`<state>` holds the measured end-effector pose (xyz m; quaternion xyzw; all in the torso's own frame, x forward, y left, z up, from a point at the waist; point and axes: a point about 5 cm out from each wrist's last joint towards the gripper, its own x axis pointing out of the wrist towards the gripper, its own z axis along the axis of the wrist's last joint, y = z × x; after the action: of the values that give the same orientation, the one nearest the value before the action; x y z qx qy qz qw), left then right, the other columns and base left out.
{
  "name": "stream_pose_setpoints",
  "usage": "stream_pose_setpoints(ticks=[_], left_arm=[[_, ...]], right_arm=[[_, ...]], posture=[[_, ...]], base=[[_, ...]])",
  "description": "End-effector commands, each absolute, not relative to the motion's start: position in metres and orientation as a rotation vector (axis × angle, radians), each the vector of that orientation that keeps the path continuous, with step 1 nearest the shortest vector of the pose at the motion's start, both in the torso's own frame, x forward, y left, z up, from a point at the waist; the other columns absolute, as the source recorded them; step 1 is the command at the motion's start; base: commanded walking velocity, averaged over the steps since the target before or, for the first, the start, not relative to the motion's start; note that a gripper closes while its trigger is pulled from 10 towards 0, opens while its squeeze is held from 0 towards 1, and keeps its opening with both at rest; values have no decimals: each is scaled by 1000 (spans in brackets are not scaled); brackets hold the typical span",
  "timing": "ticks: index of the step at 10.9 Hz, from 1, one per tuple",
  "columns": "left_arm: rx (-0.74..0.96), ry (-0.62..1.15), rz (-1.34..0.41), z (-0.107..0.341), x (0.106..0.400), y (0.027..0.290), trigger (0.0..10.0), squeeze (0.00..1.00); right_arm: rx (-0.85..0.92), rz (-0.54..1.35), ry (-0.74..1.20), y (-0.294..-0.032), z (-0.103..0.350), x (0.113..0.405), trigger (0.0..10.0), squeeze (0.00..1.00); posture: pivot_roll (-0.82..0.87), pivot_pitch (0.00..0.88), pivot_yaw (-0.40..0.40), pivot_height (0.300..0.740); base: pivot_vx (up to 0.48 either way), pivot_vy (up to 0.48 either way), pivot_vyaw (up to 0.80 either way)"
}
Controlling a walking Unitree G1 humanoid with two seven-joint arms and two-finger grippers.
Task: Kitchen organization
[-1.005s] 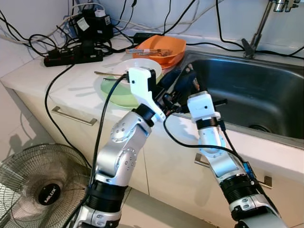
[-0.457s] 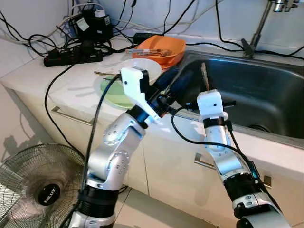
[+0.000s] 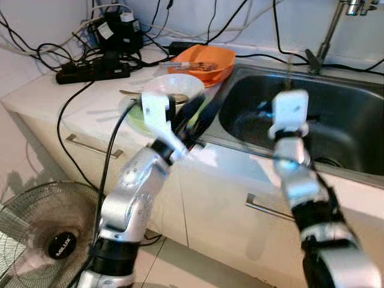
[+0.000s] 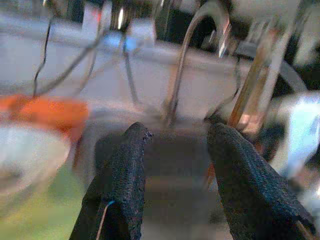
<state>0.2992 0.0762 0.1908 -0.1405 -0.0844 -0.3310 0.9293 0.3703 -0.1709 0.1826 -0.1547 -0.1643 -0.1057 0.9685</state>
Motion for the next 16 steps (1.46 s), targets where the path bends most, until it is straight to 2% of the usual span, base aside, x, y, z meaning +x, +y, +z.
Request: stream_pose_setpoints(ticks=[1,4,7,10,13,14,15,16], left_arm=[[-264,-116,-672,177,300,77,10000,0],[-164,-40,-718,159,296,65,10000,0],[-146,-30,-763,157,290,59,10000,0],[-127,-30,-774,157,288,60,10000,0],[-116,-14,-782,153,285,59,10000,0],[-116,-10,-785,152,283,59,10000,0],[-116,-8,-789,152,282,58,10000,0],[-117,-9,-793,152,282,57,10000,0]], right_arm=[[-293,-222,-301,-176,187,376,10000,0],[-241,-201,-30,-189,176,396,10000,0],[-174,-126,171,-184,163,403,10000,0],[-158,-99,274,-183,149,401,10000,0],[-152,-75,297,-179,144,400,10000,0],[-149,-58,302,-177,143,399,10000,890],[-149,-47,302,-174,142,399,10000,1000],[-152,-49,300,-174,142,399,10000,1000]], posture=[[80,0,78,740],[79,0,74,740],[95,0,65,740],[114,0,62,740],[120,0,63,740],[121,0,65,740],[122,0,67,740],[121,0,68,740]], base=[[0,0,0],[0,0,0],[0,0,0],[0,0,0],[0,0,0],[0,0,0],[0,0,0],[0,0,0]])
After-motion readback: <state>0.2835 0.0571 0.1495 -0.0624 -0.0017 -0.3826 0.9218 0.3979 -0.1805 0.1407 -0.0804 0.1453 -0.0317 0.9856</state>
